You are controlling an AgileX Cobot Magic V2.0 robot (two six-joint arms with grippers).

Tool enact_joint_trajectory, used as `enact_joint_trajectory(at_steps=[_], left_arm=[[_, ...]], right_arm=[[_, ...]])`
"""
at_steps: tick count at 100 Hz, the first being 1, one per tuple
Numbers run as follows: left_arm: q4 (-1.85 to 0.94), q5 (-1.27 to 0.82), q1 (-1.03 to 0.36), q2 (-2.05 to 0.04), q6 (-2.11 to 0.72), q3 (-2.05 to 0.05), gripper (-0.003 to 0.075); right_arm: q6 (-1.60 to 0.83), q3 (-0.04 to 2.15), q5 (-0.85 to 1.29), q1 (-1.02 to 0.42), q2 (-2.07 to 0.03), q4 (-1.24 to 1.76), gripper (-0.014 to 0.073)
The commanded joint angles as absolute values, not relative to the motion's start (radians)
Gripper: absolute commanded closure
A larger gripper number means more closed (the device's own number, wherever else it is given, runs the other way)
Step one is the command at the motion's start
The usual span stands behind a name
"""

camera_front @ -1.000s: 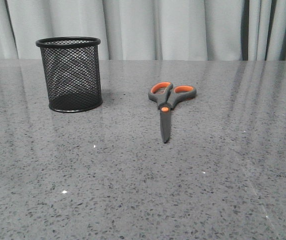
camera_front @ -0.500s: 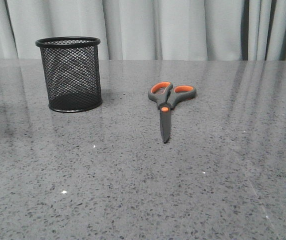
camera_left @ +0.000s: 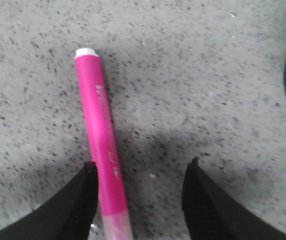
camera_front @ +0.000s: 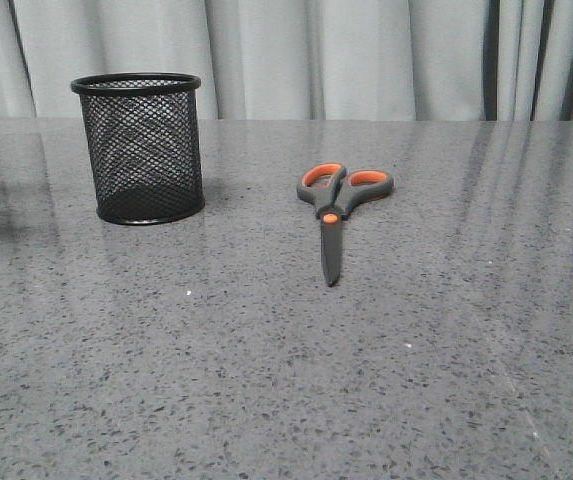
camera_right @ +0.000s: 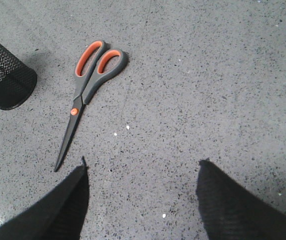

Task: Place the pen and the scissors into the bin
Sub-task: 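Lower the open left gripper over the pink highlighter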

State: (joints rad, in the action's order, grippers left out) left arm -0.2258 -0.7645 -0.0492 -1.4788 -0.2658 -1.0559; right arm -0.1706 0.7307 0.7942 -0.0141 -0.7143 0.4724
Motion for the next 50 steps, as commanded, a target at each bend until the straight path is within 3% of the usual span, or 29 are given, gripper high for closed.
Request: enact_joint_trajectory(at_steps=[1,50], left_arm=[[-0.206,-0.703,-0.046,-1.468,-0.259,-1.098,0.0368],[-0.177,-0.684,-0.046,-1.536,-0.257,-1.1,0.0368]], right_arm=[[-0.179,0.764,0.74,-0.014,-0.72,0.495,0.0173],[-0.179,0.764,0.74,-0.014,-0.72,0.495,0.0173]])
